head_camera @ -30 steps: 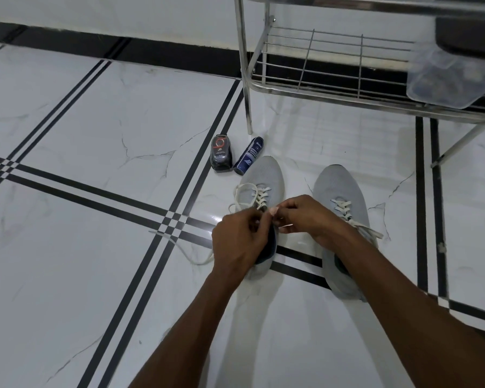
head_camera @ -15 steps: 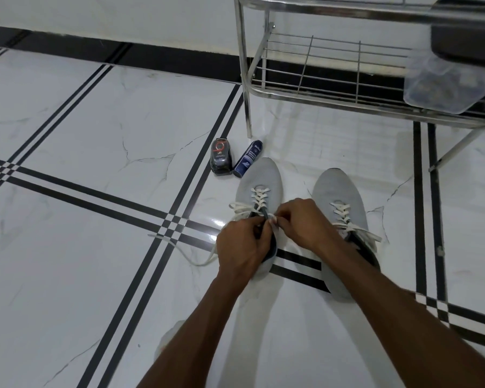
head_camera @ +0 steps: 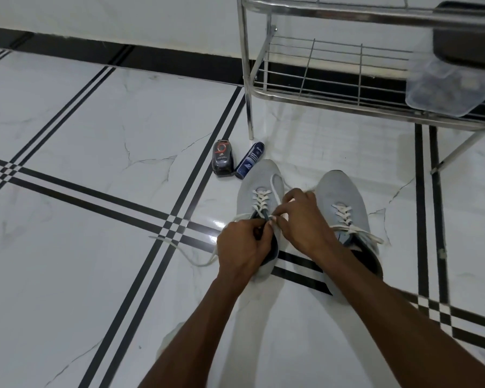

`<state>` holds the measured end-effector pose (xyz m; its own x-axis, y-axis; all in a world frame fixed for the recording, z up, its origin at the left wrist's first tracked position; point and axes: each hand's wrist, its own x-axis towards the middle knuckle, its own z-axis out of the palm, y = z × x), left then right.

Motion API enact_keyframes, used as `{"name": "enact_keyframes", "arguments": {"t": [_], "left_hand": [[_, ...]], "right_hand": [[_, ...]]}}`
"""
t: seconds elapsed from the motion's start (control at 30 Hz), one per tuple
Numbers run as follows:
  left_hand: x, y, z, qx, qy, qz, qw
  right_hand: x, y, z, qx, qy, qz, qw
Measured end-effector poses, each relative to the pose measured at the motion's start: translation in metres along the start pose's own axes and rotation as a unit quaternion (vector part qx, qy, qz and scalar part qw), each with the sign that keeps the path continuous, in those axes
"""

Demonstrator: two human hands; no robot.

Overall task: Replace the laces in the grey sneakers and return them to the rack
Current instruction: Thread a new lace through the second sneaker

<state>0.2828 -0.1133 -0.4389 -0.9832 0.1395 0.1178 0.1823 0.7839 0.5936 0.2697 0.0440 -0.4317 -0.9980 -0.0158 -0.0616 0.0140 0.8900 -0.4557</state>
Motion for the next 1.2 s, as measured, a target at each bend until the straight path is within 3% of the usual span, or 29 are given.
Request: {"name": "enact_keyframes", "arguments": {"t": [0.13,0.27,0.33,0.43,0.5,0.63,0.77,0.9,1.07,1.2], "left_hand": [[-0.002,-0.002,0.002,-0.010,-0.003,-0.001,1.000],[-0.003,-0.003,0.002,-0.049,0.006,-0.012,0.999],[-0.003,-0.001,-0.002,-0.077,0.041,-0.056,0.995],[-0.002,-0.003,-0.006,-0.070,0.089,-0.144,0.983],[0.002,-0.008,-0.006,-0.088,0.077,-0.187,0.975],[0.013,-0.018,-0.003,-0.258,0.021,-0.285,0.923],[0.020,-0.016,0.001,-0.349,0.011,-0.309,0.884],[0.027,-0.015,-0.001,-0.353,0.022,-0.315,0.881],[0.022,-0.019,0.001,-0.334,-0.019,-0.325,0.884],[0.026,-0.019,0.003,-0.333,-0.010,-0.295,0.895]], "right_hand": [[0.002,0.013,-0.003,0.071,0.116,0.069,0.988],[0.002,0.016,-0.006,0.127,0.136,0.101,0.977],[0.002,0.007,-0.011,0.134,0.163,0.135,0.968],[0.004,-0.002,-0.011,0.188,0.018,0.232,0.954],[0.002,-0.007,-0.004,0.291,-0.065,0.276,0.914],[0.003,-0.014,0.009,0.423,-0.014,0.278,0.862],[0.001,-0.016,0.013,0.418,0.005,0.275,0.866],[-0.001,-0.015,0.017,0.430,0.007,0.270,0.862],[-0.001,-0.014,0.019,0.444,0.012,0.278,0.852],[-0.002,-0.014,0.019,0.441,0.011,0.272,0.856]]}}
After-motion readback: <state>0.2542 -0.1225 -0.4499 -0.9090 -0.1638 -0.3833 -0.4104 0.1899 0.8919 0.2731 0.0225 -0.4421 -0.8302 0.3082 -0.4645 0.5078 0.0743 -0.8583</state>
